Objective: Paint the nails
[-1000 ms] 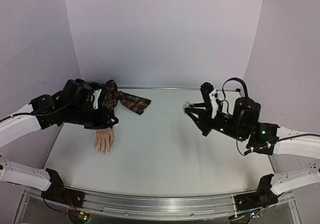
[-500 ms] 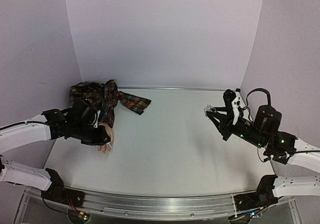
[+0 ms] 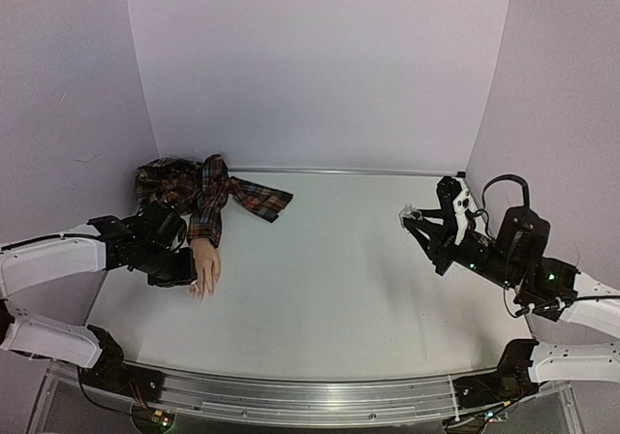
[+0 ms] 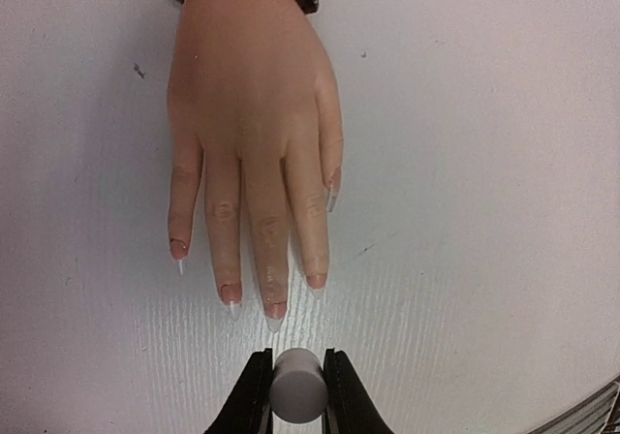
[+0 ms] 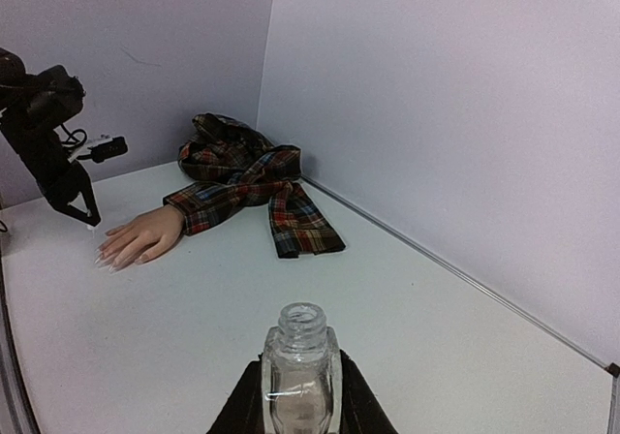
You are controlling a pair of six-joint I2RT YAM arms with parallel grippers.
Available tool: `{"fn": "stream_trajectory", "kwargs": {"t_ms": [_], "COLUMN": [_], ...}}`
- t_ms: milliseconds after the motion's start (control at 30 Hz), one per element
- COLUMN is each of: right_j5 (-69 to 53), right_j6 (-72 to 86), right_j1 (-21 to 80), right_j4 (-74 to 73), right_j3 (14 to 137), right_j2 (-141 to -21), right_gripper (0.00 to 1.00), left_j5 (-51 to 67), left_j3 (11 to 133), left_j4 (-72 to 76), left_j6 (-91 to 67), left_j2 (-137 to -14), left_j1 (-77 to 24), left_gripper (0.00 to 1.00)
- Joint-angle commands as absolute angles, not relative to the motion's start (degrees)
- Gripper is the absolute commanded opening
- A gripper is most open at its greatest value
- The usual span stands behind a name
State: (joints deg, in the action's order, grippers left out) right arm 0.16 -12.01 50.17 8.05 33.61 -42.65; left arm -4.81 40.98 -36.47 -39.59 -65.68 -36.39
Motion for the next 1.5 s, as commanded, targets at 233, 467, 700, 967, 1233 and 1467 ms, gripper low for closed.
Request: {"fn": "stream_trajectory", "kwargs": {"t_ms": [233, 467, 700, 967, 1233, 1467], "right_j5": [0.00, 0.00, 0.00, 0.00, 0.00, 0.00], "right_j6": [-13.09, -13.28, -13.10, -13.10, -13.10, -13.01], "right_j1": [50.03, 50.02, 50.03, 50.01, 50.01, 50.01], "right_j4": [9.76, 9.93, 9.93, 10.02, 10.02, 10.11], "right_j3": [33.05, 32.53, 32.25, 32.30, 32.20, 32.08], "right_j2": [-41.60, -40.65, -40.31, -40.53, -40.61, -40.54], "right_gripper": [0.00, 0.00, 0.00, 0.00, 0.00, 0.00], "left_j5": [-5.11, -5.40, -5.43, -5.25, -5.16, -5.01], "left_j3": [38.72, 39.30, 39.93, 39.33, 39.73, 39.66], "left_j4": [-31.85, -30.36, -30.18, -29.16, -28.87, -28.65], "left_j6": [-40.31, -38.98, -37.86, -37.63, -36.96, -36.77], "left_j2": [-67.60, -68.92, -70.93, -70.85, -71.45, -71.50], "left_j1": [-35.17, -34.88, -34.53, -34.10, -33.88, -33.85], "left_gripper": [0.00, 0.00, 0.00, 0.00, 0.00, 0.00]}}
